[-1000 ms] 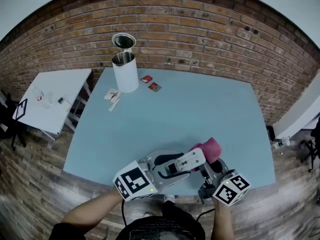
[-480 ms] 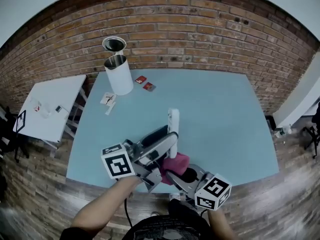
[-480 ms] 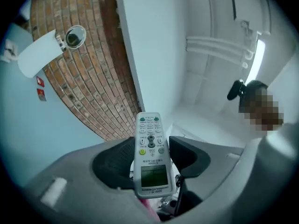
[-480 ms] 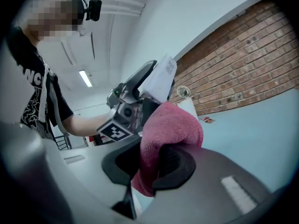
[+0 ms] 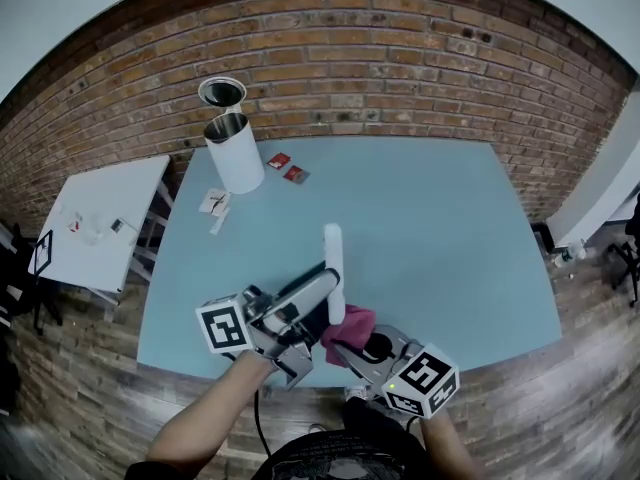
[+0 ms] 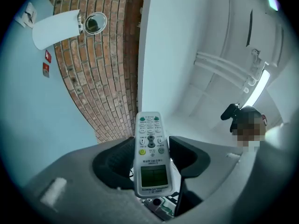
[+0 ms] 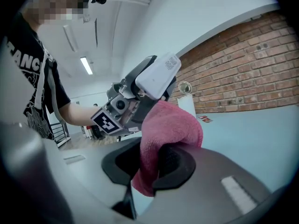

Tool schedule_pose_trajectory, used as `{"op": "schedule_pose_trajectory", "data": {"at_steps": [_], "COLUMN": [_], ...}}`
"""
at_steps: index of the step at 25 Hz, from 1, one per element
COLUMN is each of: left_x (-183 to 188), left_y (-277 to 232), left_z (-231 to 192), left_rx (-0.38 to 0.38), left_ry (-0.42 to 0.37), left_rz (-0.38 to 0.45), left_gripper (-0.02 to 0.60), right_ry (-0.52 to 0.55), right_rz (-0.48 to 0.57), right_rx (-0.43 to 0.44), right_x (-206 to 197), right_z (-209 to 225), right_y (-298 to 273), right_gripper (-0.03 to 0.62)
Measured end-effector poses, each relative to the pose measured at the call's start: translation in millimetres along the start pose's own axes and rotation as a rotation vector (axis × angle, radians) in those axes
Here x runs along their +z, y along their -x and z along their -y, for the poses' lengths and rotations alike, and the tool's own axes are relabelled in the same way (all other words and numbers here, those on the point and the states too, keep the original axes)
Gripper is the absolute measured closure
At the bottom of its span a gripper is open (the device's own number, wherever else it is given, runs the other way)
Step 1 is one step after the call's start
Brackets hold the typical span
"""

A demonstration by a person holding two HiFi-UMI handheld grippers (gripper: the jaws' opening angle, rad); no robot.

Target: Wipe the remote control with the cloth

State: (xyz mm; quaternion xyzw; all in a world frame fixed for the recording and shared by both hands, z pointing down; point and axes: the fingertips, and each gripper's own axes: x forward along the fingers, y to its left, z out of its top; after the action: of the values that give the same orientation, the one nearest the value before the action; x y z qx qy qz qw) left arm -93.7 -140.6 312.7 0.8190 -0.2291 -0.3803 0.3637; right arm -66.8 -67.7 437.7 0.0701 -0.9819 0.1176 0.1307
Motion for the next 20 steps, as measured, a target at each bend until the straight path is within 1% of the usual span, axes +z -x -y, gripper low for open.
{"op": "schedule_pose_trajectory", "data": {"at_steps": [7,10,12,17,20], "left_x": [-9,-12,-20,-40,-53], "left_y": [4,4,6,9,15], "left_z": [2,4,1,-9,-22], "left_rx": [-0.028,-0.026,-0.021,0.014,0.065], "left_ry": [0.031,0.01,0.013,-0.003,-0.026], "left_rz": [-0.024,-0.043,-0.067,-0.137,-0.186], "left_gripper": [0.342,0.342,0.342,0.342,0.342], "right_ry": [0.052,0.055,0.057,0.047,0.015], "right_rz": [-0.022,-0.011,-0.001,0.006,0.008], "right_rx": [-0.041,-0.061,-0.07,-0.097,-0.115], "right_x": [3,6,9,10,4], "right_z": [9,13,16,25,32], "right_y": [1,2,4,7,10], "right_gripper": [0.531,0.53,0.53,0.531,0.53]}}
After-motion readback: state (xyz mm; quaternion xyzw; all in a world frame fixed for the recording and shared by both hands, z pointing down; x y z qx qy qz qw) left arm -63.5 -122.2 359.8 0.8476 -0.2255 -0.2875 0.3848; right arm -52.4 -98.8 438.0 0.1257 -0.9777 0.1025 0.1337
